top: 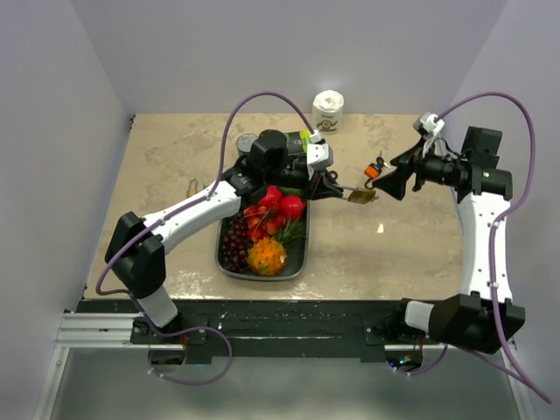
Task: Lock with the key
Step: Lock the lock.
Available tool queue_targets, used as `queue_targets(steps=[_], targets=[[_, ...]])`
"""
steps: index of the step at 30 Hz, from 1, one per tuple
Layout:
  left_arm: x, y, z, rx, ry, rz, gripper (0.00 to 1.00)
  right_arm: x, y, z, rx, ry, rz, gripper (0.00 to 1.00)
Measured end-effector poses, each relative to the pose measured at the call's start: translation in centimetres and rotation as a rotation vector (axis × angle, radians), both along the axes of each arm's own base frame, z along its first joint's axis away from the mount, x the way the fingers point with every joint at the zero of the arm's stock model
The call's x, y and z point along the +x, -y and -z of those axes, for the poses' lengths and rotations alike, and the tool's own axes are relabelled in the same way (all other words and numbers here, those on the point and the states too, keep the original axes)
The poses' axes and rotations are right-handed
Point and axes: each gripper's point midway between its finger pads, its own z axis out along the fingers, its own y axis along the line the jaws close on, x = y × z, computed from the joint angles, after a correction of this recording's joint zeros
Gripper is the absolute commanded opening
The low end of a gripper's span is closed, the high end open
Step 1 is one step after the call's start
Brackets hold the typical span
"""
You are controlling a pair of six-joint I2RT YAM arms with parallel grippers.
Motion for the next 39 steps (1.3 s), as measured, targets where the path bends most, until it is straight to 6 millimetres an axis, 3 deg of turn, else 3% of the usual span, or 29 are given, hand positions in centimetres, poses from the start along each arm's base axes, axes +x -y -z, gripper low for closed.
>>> queue_targets(steps=[3, 7, 11, 16, 26, 31, 35, 39], targets=[[-2.2, -0.6, -0.1, -0.001, -0.013, 0.071, 0.0, -2.9, -1.2, -0.1, -0.057, 0.096, -0.127, 0.95], [-4.3, -1.0, -0.3, -0.008, -0.022, 0.139, 0.0, -6.4, -3.2, 1.5, -0.088, 0.133, -0.288, 0.94], [-4.9, -1.2, -0.6, -0.017, -0.022, 0.171, 0.0, -9.1, -4.5, 3.6, -0.09, 0.109, -0.374, 0.94], [-5.2, -1.3, -0.8, -0.021, -0.034, 0.184, 0.0, -11.1, -5.9, 3.6, -0.1, 0.136, -0.449, 0.9], [-5.8, -1.1, -2.3, -0.065, -0.094, 0.209, 0.0, -10.9, -7.8, 3.7, -0.105, 0.176, -0.483, 0.53], [-5.9, -1.1, -2.4, -0.063, -0.108, 0.21, 0.0, -10.4, -8.1, 3.4, -0.096, 0.178, -0.476, 0.48], [-5.9, -1.1, -2.3, -0.062, -0.108, 0.21, 0.0, -10.3, -8.2, 3.7, -0.096, 0.161, -0.48, 0.54], [-5.9, -1.2, -2.3, -0.062, -0.096, 0.214, 0.0, -10.0, -8.1, 4.4, -0.108, 0.131, -0.487, 0.53]])
